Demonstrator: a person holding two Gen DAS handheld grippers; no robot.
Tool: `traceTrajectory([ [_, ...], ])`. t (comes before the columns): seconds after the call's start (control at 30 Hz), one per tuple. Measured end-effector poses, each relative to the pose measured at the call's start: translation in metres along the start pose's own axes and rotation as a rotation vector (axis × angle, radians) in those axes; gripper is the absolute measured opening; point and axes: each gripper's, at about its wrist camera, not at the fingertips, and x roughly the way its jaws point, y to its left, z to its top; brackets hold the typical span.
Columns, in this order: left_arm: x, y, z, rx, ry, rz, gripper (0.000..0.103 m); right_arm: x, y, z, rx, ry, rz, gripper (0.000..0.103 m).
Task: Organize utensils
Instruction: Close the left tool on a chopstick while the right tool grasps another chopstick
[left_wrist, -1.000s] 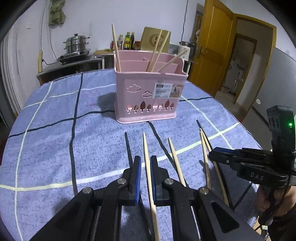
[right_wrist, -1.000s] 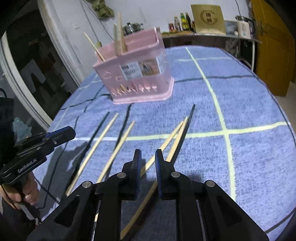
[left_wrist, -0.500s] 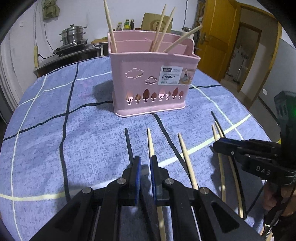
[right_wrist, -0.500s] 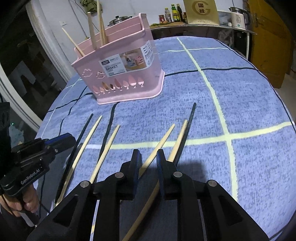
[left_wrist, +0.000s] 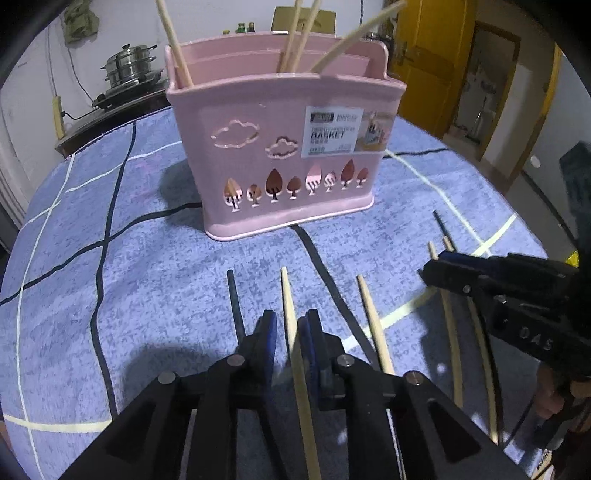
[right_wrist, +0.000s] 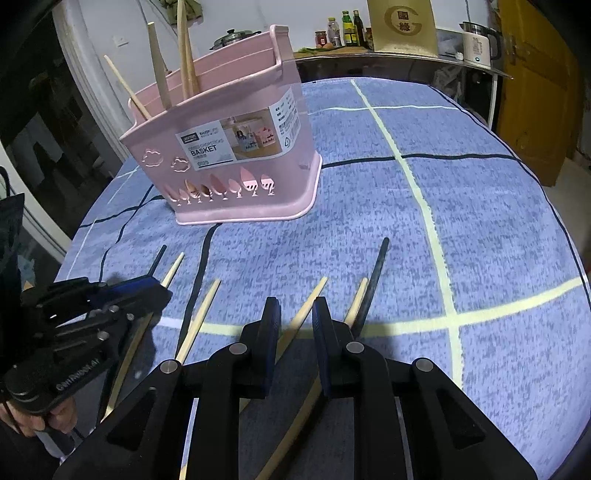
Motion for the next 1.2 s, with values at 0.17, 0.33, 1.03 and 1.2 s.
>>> traceTrajectory([
  [0.17, 0.004, -0.004, 0.005, 0.013, -0.001, 0.023, 0.016, 0.004, 0.002, 0.004, -0.014, -0.003, -0.019, 0.019],
  [0.33, 0.008, -0.007, 0.010, 0.017, -0.008, 0.043, 0.016, 0.009, 0.006, 0.008, -0.035, -0.003, -0.054, 0.015],
  [1.03, -0.074, 0.007, 0.039, -0.079, -0.174, -0.025, 0.005, -0.055, 0.018, 0.037, -0.054, -0.148, 0.058, 0.006],
  [1.2, -0.114, 0.009, 0.050, -0.073, -0.254, -0.031, 0.005, -0.089, 0.027, 0.047, -0.076, -0.229, 0.076, 0.005],
])
